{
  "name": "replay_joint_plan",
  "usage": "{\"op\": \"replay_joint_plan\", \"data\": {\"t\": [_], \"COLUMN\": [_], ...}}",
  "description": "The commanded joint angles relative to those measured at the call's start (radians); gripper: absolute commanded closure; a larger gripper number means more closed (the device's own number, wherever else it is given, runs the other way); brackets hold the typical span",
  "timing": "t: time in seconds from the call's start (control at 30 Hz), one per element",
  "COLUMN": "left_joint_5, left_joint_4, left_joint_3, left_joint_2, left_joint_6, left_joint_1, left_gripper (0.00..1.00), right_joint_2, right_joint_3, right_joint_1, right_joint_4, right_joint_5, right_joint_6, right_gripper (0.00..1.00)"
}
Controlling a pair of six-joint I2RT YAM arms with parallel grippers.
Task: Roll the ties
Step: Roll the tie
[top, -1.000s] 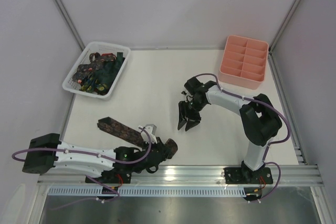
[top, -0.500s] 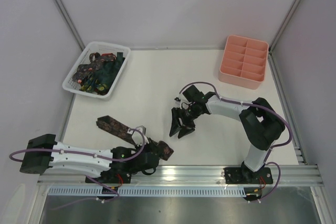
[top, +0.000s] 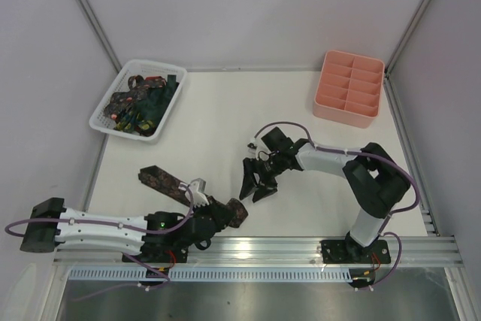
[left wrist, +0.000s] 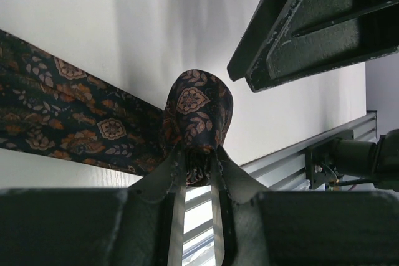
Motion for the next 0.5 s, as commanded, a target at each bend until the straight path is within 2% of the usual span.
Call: {"op": "replay_joint_plan", "data": {"t": [0.0, 0.1, 0.2, 0.37, 0.47], "left_joint_5": [-0.017, -0.008, -0.002, 0.012, 0.026], "left_joint_4": [0.123, 0.182, 0.202, 0.162, 0.13], "left_joint_3": [-0.027, -0.05, -0.073, -0.111, -0.117], "left_joint_2": [-0.015, -0.04, -0.102, -0.216, -0.265], "left_joint_6": [0.097, 0.134, 0.152, 0.149, 0.152], "left_joint_1": [-0.007, -0.007, -0.007, -0.006, -0.006], "left_gripper": [1.0, 1.0, 1.0, 1.0, 1.0], "right_joint_2": [-0.071, -0.098, -0.14, -0.196, -0.177], "right_joint_3": [-0.035, -0.068, -0.115, -0.23, -0.255], "right_joint_1": [0.008, 0.017, 0.024, 0.024, 0.024], "right_joint_4": [0.091, 0.137, 0.189, 0.405, 0.542], "right_joint_5": [-0.061, -0.072, -0.073, -0.137, -0.164], "right_joint_6": [-0.005, -0.029, -0.04, -0.009, -0.005], "right_gripper": [0.3, 0.24, 0.21, 0.21, 0.19]}}
